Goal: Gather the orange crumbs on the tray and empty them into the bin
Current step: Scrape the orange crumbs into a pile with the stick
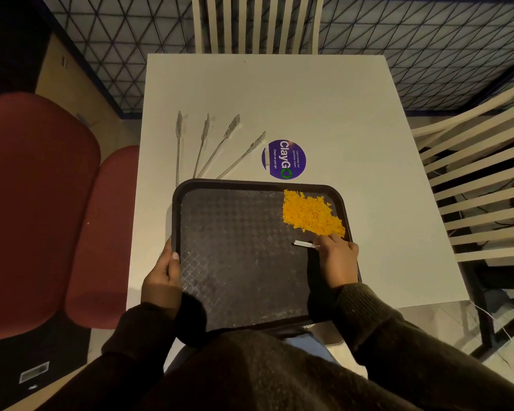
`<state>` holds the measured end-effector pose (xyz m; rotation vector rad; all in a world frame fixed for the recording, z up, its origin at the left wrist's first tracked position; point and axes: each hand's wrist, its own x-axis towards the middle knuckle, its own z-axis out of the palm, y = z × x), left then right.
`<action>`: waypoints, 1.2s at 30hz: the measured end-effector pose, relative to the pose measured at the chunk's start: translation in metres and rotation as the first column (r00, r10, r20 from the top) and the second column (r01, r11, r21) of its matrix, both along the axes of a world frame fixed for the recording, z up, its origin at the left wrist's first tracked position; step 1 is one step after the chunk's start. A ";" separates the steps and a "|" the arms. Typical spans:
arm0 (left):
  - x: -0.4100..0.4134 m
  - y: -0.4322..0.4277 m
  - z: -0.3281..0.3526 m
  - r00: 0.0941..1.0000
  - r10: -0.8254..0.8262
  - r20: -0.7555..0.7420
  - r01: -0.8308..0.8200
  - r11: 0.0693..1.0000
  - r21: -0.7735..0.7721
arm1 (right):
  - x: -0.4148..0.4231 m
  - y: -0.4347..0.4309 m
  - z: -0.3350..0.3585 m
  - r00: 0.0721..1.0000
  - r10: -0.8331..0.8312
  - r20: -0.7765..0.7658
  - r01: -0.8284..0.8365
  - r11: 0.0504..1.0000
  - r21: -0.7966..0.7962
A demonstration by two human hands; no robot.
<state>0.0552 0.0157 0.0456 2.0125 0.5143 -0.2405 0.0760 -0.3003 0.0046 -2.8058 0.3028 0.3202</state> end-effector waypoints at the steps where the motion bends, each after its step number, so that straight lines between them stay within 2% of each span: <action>1: 0.000 -0.001 0.000 1.000 0.012 0.003 -0.012 1.000 -0.004 | -0.008 -0.005 0.001 1.000 -0.006 -0.006 0.006 1.000 -0.024; 8: 0.001 0.001 0.002 1.000 0.009 -0.014 -0.009 1.000 -0.021 | -0.026 -0.037 -0.002 0.994 -0.035 -0.105 0.024 0.995 -0.099; 14: 0.000 -0.001 0.003 1.000 -0.014 -0.022 0.014 1.000 0.012 | -0.001 -0.048 -0.005 0.998 0.004 -0.056 -0.006 0.999 -0.031; 23: 0.000 -0.001 0.007 0.998 -0.057 -0.021 0.058 0.998 0.021 | 0.036 -0.052 -0.004 0.994 0.071 -0.080 -0.072 0.997 -0.005; 28: 0.002 0.002 0.004 0.999 -0.030 -0.013 0.030 1.000 -0.008 | 0.016 -0.046 -0.005 0.995 0.079 -0.065 -0.082 0.996 -0.037; 32: 0.002 0.005 0.000 0.999 -0.028 -0.021 0.027 0.999 -0.043 | -0.009 -0.036 -0.014 0.992 0.071 -0.109 -0.075 0.997 -0.033; 36: 0.002 0.005 0.003 0.999 -0.032 -0.033 0.030 0.998 -0.050 | -0.003 -0.032 -0.013 0.998 0.045 -0.041 -0.046 0.998 -0.041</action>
